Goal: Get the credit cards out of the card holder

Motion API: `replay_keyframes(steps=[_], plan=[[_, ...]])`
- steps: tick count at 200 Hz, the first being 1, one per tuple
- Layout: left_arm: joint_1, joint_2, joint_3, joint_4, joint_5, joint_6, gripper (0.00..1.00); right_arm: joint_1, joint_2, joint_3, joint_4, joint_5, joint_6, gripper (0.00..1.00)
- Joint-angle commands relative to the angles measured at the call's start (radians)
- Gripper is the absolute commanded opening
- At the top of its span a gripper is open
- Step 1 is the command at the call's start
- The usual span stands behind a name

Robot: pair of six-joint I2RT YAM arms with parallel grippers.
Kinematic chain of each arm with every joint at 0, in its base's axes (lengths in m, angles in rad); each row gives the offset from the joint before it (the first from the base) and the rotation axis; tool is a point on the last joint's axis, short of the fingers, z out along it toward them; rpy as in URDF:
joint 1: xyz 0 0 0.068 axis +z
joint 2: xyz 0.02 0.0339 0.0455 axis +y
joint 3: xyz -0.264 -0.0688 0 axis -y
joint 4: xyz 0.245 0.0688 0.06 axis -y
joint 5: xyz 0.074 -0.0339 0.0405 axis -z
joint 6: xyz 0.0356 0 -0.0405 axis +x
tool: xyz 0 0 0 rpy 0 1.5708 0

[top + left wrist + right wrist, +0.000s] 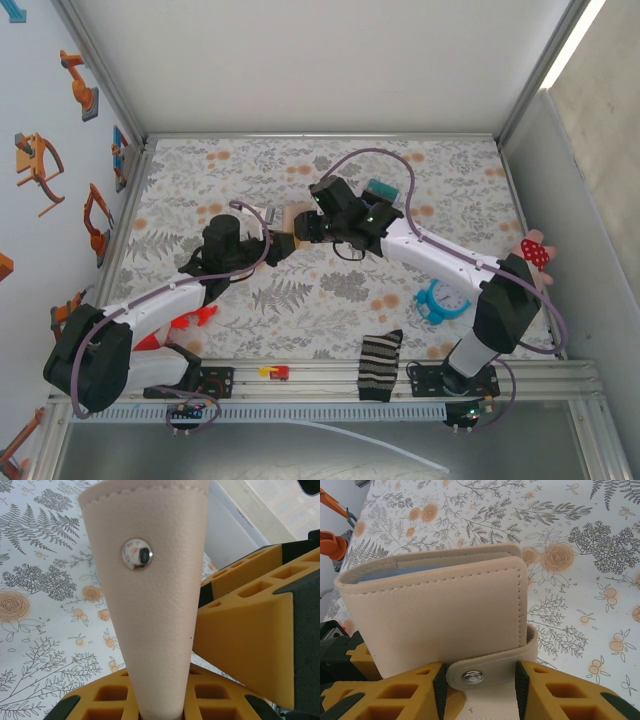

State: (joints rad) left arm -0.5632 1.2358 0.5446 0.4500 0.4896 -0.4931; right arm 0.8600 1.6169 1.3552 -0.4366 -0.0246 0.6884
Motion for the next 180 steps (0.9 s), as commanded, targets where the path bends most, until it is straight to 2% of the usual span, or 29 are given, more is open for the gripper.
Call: replay_keyframes(steps=[1,23,58,97,180], plan=[[-0.004,-0.010,0.040,0.069,0.007,-0.013,0.00,0.005,0.012,0.024,-0.036,0.044,0.003,0.41],[-0.004,-0.009,0.037,0.068,0.009,-0.013,0.00,0.005,0.009,0.024,-0.034,0.055,0.000,0.37],[-0.005,-0.010,0.034,0.064,0.009,-0.012,0.00,0.005,0.006,0.025,-0.022,0.054,-0.011,0.24],[-0.004,-0.011,0.032,0.059,0.008,-0.011,0.00,0.005,0.005,0.027,-0.019,0.055,-0.015,0.14],[-0.004,-0.023,0.016,0.067,0.007,-0.009,0.00,0.005,0.003,0.027,-0.013,0.049,-0.024,0.00]])
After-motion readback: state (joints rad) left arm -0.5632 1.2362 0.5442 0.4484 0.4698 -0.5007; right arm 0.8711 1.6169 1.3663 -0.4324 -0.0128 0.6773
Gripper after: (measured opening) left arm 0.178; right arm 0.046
